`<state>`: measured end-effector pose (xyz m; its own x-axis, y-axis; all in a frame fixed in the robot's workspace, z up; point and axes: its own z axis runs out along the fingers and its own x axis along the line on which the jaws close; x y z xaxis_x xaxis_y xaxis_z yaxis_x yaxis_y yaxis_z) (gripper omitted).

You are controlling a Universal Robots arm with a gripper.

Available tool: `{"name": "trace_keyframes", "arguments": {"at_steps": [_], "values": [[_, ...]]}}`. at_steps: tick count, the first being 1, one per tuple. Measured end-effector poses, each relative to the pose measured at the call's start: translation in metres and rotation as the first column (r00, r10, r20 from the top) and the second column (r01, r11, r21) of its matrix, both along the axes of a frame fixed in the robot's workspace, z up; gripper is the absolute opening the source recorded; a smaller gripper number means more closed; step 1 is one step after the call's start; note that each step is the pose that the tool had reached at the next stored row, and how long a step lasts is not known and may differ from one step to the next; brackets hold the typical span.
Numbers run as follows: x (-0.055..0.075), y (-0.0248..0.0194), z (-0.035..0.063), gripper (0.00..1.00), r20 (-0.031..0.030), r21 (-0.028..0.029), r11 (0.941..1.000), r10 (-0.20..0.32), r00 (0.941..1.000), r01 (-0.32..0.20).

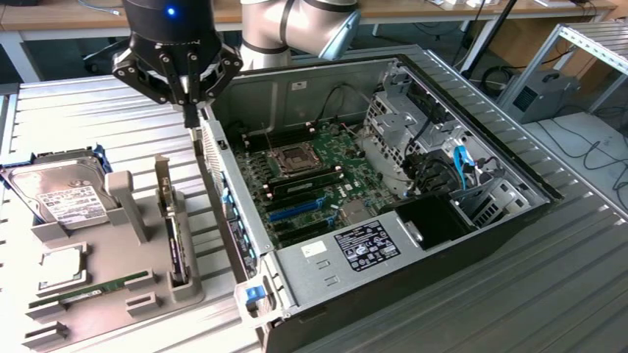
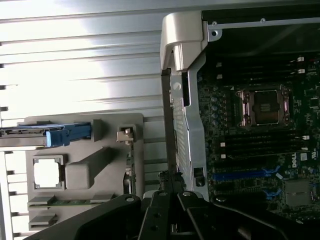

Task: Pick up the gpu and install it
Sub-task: 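Reach for the gpu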

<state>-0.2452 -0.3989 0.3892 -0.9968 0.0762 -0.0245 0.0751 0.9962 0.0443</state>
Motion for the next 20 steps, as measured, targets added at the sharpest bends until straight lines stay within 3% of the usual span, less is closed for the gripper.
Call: {"name": "trace_keyframes", "arguments": {"at_steps": [20], "values": [[-0.0064,0.0,-0.0009,0.11,0.0,0.0,1.0,0.0,1.0,0.0]]}}
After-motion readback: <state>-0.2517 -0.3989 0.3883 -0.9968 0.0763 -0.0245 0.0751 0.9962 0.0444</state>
